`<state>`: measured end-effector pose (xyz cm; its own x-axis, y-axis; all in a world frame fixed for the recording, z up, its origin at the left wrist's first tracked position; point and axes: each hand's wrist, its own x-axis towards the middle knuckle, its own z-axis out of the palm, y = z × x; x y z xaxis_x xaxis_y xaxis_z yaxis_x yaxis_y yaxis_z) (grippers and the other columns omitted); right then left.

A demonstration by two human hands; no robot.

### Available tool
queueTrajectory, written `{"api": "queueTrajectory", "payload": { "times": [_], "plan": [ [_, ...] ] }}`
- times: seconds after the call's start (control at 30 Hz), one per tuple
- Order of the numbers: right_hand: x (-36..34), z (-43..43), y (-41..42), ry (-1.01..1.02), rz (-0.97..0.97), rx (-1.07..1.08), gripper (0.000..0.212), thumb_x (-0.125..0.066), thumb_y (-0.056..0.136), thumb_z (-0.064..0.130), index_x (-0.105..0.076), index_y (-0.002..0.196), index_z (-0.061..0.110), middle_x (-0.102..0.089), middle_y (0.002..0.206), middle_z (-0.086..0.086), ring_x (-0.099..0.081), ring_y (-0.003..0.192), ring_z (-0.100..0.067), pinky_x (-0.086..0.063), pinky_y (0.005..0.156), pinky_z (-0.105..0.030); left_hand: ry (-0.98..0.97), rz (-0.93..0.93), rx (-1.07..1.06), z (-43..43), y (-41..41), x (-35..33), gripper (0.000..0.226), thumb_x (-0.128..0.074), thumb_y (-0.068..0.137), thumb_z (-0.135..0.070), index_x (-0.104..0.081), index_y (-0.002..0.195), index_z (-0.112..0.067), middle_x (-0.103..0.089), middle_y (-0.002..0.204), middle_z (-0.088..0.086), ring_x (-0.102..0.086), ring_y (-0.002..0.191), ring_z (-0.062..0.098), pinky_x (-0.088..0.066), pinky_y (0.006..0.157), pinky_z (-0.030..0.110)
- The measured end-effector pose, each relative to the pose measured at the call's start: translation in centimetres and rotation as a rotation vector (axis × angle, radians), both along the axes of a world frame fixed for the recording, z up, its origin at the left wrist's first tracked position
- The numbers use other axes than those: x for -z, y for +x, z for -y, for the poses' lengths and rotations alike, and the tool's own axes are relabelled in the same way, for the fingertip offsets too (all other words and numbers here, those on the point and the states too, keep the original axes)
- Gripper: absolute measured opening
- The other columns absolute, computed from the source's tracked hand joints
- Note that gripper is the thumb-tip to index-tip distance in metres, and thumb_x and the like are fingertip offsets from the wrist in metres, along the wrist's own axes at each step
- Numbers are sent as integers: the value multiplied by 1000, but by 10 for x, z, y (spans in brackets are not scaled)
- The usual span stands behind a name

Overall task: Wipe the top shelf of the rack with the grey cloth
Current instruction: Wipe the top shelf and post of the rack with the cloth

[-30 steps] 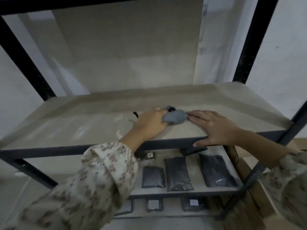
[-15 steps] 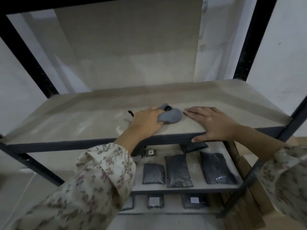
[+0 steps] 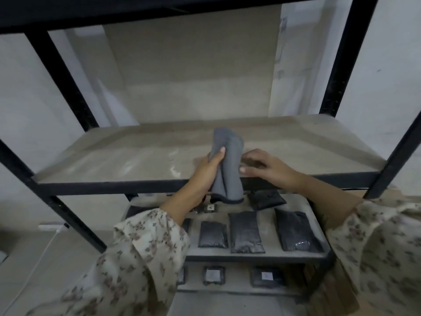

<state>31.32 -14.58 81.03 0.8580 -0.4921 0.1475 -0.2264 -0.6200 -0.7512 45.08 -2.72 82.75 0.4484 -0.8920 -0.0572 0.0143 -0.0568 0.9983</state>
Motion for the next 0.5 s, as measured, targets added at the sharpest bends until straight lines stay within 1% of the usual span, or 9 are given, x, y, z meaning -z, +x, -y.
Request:
{"api": "queueTrajectory", "payload": {
  "times": [0.03, 0.1, 0.17, 0.23, 0.27, 0.33, 0.37, 0.43, 0.5],
  "plan": [
    [-3, -11, 7, 109, 79, 1, 10, -56, 87, 36, -61, 94, 31, -59, 102, 2, -57, 97, -8, -42, 86, -23, -16, -167, -16, 6, 0, -3, 46, -39, 97, -35, -48, 129, -3, -62, 104, 7, -60, 87, 15, -53, 69, 18],
    [-9, -31, 19, 404, 257, 49, 16, -52, 88, 36, -58, 91, 21, -60, 95, 2, -60, 89, -7, -48, 79, -21, 17, -319, -71, 15, -1, -4, 60, -36, 95, -49, -44, 132, -3, -59, 118, 12, -60, 99, 25, -53, 84, 29],
    [-16, -42, 31, 711, 406, 125, 22, -60, 83, 34, -50, 93, 17, -61, 92, -2, -60, 86, -14, -50, 76, -27, 157, -86, -112, 20, 0, -5, 65, -33, 91, -57, -38, 136, -11, -43, 138, 11, -47, 122, 30, -40, 104, 37],
    [-28, -49, 39, 894, 441, 204, 27, -63, 84, 22, -40, 98, 14, -58, 89, -6, -60, 78, -17, -52, 65, -29, 246, 358, -195, 21, 3, -3, 41, -30, 98, -38, -37, 133, -18, -35, 133, 4, -35, 125, 25, -29, 101, 27],
    [-36, -50, 44, 915, 417, 249, 30, -63, 85, 18, -36, 98, 14, -56, 89, -8, -58, 75, -18, -51, 60, -29, 243, 540, -198, 22, 7, -3, 36, -34, 98, -28, -37, 133, -18, -33, 132, 7, -31, 125, 26, -28, 97, 27],
    [-49, -46, 51, 830, 367, 344, 30, -60, 87, 16, -32, 97, 15, -53, 97, -11, -55, 75, -19, -48, 57, -29, 228, 763, -126, 22, 18, -5, 40, -44, 93, -17, -40, 132, -18, -33, 132, 12, -28, 125, 30, -27, 93, 29],
    [-54, -40, 55, 699, 342, 399, 28, -58, 89, 16, -32, 101, 15, -52, 104, -14, -55, 78, -20, -49, 59, -31, 210, 860, -84, 20, 27, -4, 40, -47, 92, -19, -43, 132, -19, -35, 131, 12, -29, 125, 30, -28, 95, 30],
    [-54, -23, 55, 224, 159, 544, 29, -51, 93, 22, -33, 115, 15, -48, 117, -16, -54, 88, -29, -51, 74, -41, 208, 1069, -62, 15, 49, 0, 36, -48, 92, -27, -49, 128, -24, -39, 128, 8, -32, 122, 25, -30, 99, 34],
    [-43, -10, 53, -192, -208, 679, 43, -43, 95, 28, -30, 133, 15, -39, 128, -21, -51, 102, -40, -47, 87, -46, 241, 1199, -112, 7, 77, 8, 34, -48, 91, -28, -50, 125, -28, -41, 127, 5, -35, 120, 23, -32, 100, 36]
  ]
}}
